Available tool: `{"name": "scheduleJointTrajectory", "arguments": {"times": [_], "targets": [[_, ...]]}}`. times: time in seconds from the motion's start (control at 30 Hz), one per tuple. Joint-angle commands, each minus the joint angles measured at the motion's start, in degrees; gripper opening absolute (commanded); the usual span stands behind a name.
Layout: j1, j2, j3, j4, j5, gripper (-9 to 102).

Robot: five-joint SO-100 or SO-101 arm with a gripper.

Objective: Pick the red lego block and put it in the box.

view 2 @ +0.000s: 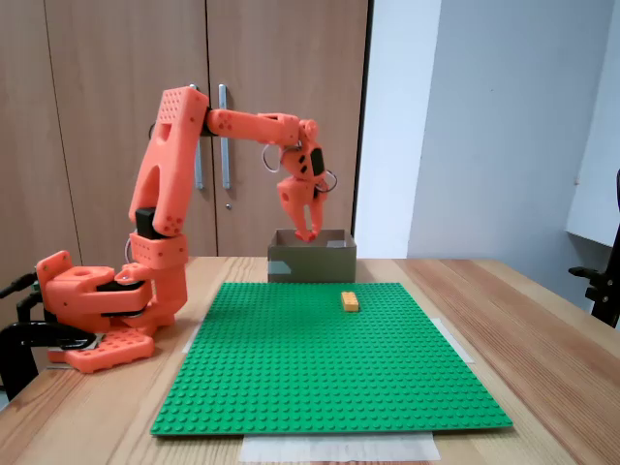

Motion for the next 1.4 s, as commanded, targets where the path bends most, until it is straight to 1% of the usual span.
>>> {"name": "scheduleJointTrajectory", "arguments": {"times": [0.0,0.4,0.53,0.73,0.93,1.07,1.13,1.23,1.33,1.37], "targets": [[0.53,-1.05,-2.20,-1.49,-0.79,-1],[6.15,-6.86,-2.02,-6.06,-2.55,-1],[5.98,-8.09,-2.29,-6.77,-2.02,-1],[3.87,-11.43,-6.06,-3.43,-0.88,-1],[3.52,-11.78,-6.77,-3.69,-0.88,-1],[3.08,-11.78,-7.03,-2.64,-0.53,8],[2.55,-11.69,-6.86,-2.29,-0.44,17],[1.23,-9.84,-6.59,-1.41,-0.26,20],[0.35,-6.50,-6.15,-1.23,-0.18,30],[0.26,-5.01,-5.19,-2.02,-0.70,31]]}}
